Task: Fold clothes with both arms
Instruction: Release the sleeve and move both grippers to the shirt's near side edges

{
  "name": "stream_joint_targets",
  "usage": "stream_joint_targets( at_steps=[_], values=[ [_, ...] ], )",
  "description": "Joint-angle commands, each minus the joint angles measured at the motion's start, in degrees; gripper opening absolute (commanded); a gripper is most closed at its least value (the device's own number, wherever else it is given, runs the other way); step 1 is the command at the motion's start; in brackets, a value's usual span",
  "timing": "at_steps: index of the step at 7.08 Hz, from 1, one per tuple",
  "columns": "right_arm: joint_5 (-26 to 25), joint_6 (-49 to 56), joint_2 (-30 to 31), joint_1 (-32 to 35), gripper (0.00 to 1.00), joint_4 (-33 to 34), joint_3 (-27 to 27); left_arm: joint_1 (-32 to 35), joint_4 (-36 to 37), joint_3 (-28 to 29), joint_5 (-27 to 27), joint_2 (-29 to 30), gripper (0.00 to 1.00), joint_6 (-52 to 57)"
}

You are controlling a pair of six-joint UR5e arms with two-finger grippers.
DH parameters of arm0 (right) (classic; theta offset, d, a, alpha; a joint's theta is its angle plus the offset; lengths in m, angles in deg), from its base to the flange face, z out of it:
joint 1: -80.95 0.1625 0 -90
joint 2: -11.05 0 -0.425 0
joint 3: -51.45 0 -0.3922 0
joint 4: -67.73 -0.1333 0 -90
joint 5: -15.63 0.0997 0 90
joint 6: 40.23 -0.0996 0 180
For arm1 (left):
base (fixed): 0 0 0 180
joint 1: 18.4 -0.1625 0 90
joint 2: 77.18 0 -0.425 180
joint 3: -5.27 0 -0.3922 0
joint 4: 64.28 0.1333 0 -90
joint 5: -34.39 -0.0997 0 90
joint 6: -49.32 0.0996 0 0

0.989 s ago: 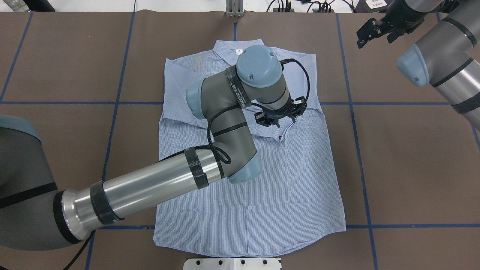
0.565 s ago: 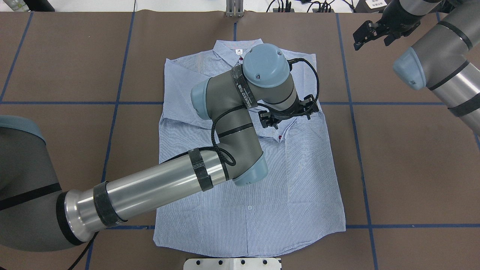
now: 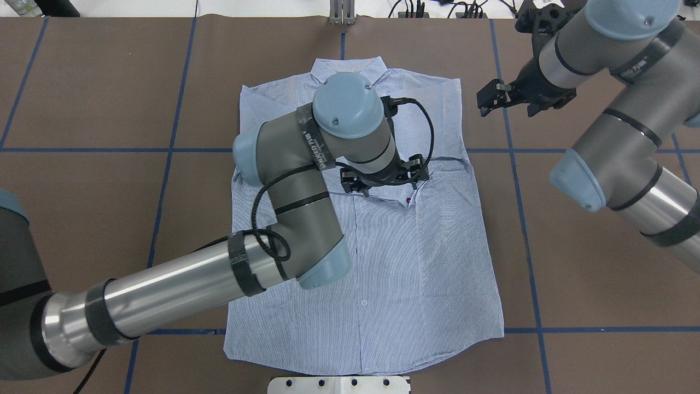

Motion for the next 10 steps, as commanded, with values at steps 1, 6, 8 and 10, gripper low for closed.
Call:
stream_joint_targets(
  at_steps=[1, 6, 8, 10],
  values=[
    [-8.33, -9.89, 8.68, -10.01, 1.00, 0.32, -10.94, 0.09, 3.47, -18.15, -0.31, -14.91, 1.00, 2.67],
    [-25.53, -28.57, 30.64, -32.30, 1.00, -19.22, -21.18, -6.75, 2.94, -39.49, -8.05, -37.89, 1.00, -0.74],
    [-26.24, -29.80, 30.78, -33.45, 1.00, -19.19, -21.18, -13.05, -1.94, -40.83, -13.63, -43.62, 1.00, -6.86],
    [-26.33, -29.81, 31.04, -33.63, 1.00, -19.19, -21.18, -20.88, -6.03, -40.49, -18.57, -48.12, 1.00, -14.61]
  ],
)
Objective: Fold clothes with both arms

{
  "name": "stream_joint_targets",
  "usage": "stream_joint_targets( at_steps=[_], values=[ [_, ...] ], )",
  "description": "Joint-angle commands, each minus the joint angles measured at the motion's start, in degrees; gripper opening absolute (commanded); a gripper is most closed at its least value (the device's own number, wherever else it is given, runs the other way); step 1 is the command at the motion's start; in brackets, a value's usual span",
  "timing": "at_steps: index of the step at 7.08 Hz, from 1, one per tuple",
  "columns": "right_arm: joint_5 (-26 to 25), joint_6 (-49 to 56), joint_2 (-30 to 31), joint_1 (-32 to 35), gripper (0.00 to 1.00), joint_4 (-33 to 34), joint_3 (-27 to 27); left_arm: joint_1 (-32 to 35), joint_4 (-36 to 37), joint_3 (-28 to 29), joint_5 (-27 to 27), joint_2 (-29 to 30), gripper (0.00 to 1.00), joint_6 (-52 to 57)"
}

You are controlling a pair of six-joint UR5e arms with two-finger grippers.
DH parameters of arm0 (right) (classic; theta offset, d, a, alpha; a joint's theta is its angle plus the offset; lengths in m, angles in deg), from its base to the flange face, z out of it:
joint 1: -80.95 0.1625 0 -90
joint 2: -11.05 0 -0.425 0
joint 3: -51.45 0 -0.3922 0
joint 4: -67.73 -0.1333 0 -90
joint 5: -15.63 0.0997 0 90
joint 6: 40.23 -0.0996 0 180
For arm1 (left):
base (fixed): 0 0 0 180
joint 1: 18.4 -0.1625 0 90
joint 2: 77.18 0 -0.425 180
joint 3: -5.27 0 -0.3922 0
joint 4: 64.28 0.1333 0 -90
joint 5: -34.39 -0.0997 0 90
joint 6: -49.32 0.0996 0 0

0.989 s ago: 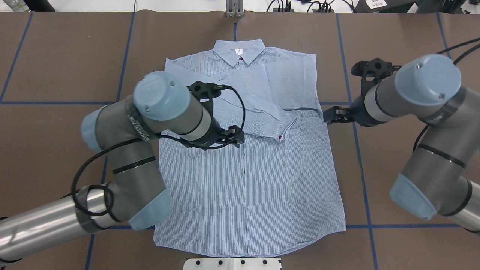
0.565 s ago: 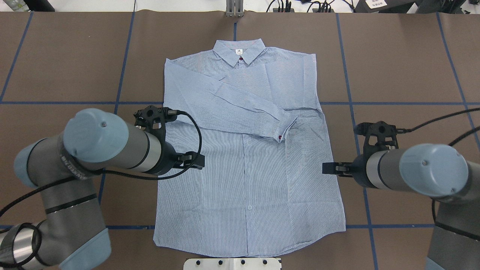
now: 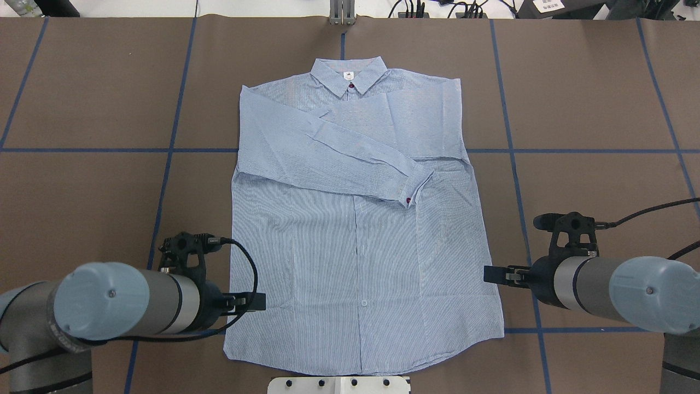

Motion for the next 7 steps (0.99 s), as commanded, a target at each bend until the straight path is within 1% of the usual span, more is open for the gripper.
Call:
stream_joint_targets(
  at_steps=[1, 2, 3, 4, 5, 7],
  values=[
    [-0.14, -0.09, 0.25, -0.07, 1.00, -0.09, -0.01, -6.44, -1.78, 0.34, -3.81, -2.37, 1.00, -5.90],
    [-0.14, -0.09, 0.33, -0.07, 1.00, -0.09, -0.01, -7.33, -1.26, 0.43, -3.82, -2.37, 1.00, -5.91],
    [-0.14, -0.09, 0.33, -0.07, 1.00, -0.09, -0.01, -7.86, -0.65, 0.51, -3.82, -2.37, 0.93, -5.91],
    [-0.14, -0.09, 0.33, -0.07, 1.00, -0.09, -0.01, -8.21, 1.01, 0.69, -3.82, -2.20, 0.83, -5.91],
    [-0.14, 0.00, 0.33, -0.07, 1.00, -0.09, -0.01, -8.39, 2.68, 0.78, -3.99, -1.85, 0.81, -5.91],
    [-0.14, 0.00, 0.33, -0.07, 1.00, -0.09, -0.01, -8.48, 2.79, 1.65, -4.17, -1.67, 0.78, -5.91]
  ],
)
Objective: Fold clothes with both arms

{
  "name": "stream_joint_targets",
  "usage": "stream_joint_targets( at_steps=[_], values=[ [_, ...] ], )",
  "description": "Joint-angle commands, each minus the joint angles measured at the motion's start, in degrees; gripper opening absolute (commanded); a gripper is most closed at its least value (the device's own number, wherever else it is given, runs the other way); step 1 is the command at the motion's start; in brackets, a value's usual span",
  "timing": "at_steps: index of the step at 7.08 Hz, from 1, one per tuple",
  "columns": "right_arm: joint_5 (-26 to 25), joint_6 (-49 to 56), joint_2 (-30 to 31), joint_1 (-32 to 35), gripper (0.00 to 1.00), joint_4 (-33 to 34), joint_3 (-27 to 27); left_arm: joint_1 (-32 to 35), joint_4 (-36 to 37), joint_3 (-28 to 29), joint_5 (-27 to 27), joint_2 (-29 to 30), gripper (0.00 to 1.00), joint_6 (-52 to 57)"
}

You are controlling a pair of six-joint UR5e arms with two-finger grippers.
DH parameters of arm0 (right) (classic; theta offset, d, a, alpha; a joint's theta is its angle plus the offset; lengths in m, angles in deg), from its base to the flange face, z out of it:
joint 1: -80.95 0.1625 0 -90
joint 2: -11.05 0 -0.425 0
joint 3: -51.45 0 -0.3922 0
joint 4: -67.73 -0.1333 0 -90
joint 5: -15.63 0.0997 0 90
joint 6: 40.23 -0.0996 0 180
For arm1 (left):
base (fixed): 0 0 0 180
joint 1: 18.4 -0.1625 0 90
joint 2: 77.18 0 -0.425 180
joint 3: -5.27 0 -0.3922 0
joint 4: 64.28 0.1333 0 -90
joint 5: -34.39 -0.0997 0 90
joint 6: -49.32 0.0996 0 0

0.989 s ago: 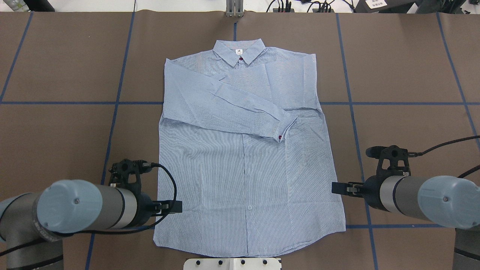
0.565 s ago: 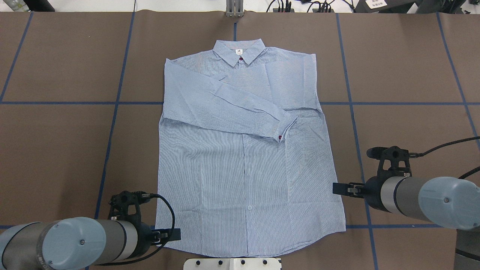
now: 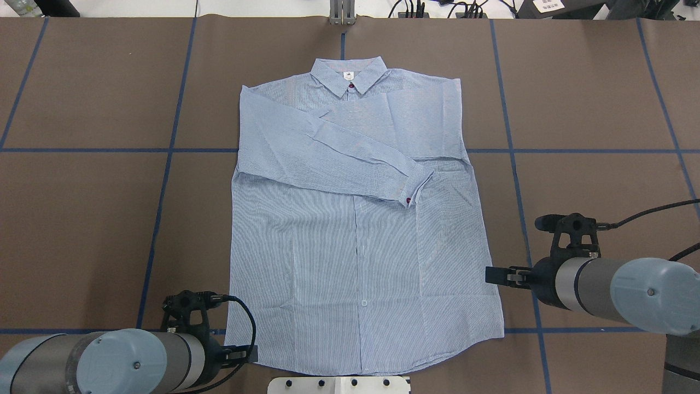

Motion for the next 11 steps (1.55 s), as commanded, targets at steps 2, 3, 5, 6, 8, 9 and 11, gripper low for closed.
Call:
stream_joint_targets(
  at_steps=[2, 3, 5, 6, 8, 9, 11],
  values=[
    [0.00, 0.01, 0.00, 0.00, 1.00, 0.00, 0.00, 0.02, 0.27, 0.72, 0.05, 0.31, 0.66, 0.17],
    [0.00, 0.01, 0.00, 0.00, 1.00, 0.00, -0.09, 0.02, 0.27, 0.98, 0.05, 0.40, 0.60, 0.52],
    [0.00, 0.01, 0.00, 0.00, 1.00, 0.00, -0.09, 0.54, 0.27, 1.42, 0.13, 0.66, 0.56, 0.88],
    [0.00, 0.01, 0.00, 0.00, 1.00, 0.00, -0.09, 0.81, 0.27, 1.42, 0.05, 0.75, 0.54, 0.88],
    [0.00, 0.01, -0.09, 0.00, 1.00, 0.00, -0.09, 1.60, 0.35, 1.42, 0.05, 0.66, 0.50, 0.88],
    [0.00, 0.01, -0.09, 0.00, 1.00, 0.00, -0.09, 1.77, 0.35, 1.59, 0.05, 0.66, 0.49, 0.88],
    [0.00, 0.01, 0.00, 0.09, 1.00, 0.00, -0.09, 1.78, 0.27, 2.29, 0.05, 0.75, 0.49, 0.88]
  ],
)
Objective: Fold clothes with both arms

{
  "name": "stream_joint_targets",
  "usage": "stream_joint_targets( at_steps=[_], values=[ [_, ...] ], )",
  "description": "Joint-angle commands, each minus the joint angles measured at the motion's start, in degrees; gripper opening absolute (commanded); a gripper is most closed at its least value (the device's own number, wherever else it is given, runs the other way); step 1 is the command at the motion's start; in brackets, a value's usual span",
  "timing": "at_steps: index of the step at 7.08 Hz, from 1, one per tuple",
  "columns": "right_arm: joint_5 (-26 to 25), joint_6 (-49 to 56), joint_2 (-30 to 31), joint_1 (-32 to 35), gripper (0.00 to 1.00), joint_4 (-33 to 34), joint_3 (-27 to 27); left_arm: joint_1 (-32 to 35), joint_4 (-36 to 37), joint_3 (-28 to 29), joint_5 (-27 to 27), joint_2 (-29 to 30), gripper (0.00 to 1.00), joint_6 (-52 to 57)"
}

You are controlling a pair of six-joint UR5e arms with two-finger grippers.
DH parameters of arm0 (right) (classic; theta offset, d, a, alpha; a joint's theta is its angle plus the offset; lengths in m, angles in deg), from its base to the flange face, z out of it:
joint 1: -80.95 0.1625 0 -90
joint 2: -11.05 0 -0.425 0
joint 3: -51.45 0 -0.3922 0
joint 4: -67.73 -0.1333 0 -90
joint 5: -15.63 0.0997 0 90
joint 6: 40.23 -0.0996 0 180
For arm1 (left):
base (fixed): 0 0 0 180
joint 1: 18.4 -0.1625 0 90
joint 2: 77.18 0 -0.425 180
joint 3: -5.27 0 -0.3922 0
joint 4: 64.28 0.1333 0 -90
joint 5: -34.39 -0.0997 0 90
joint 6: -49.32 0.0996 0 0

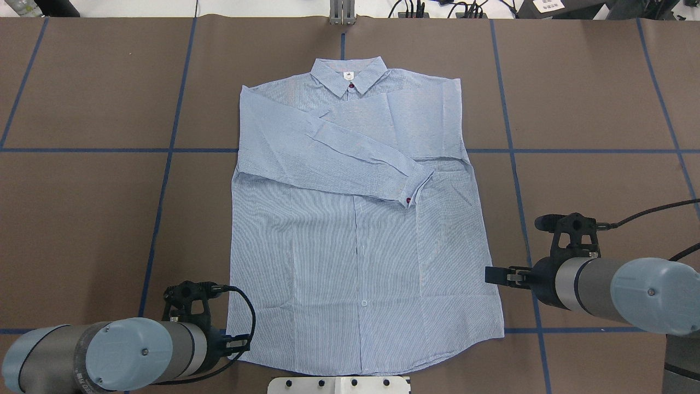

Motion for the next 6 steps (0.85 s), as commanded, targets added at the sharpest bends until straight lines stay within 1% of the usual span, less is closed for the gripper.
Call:
stream_joint_targets(
  at_steps=[1, 2, 3, 4, 6],
  values=[
    [0.00, 0.00, 0.04, -0.03, 1.00, 0.00, 0.00, -0.13, -0.07, 0.53, 0.00, 0.16, 0.49, -0.09],
    [0.00, 0.00, 0.04, 0.06, 1.00, 0.00, 0.00, -0.04, 0.02, 0.53, 0.09, 0.69, 0.47, -0.09],
    [0.00, 0.00, 0.04, 0.06, 1.00, 0.00, -0.09, 0.05, 0.02, 0.62, 0.00, 0.78, 0.36, -0.09],
    [0.00, 0.00, 0.04, 0.06, 1.00, 0.00, -0.17, 0.05, 0.02, 0.62, 0.00, 0.69, 0.30, -0.17],
    [0.00, 0.00, -0.05, 0.06, 1.00, 0.00, -0.26, 0.22, 0.11, 0.45, 0.00, 0.60, 0.30, -0.09]
  ],
)
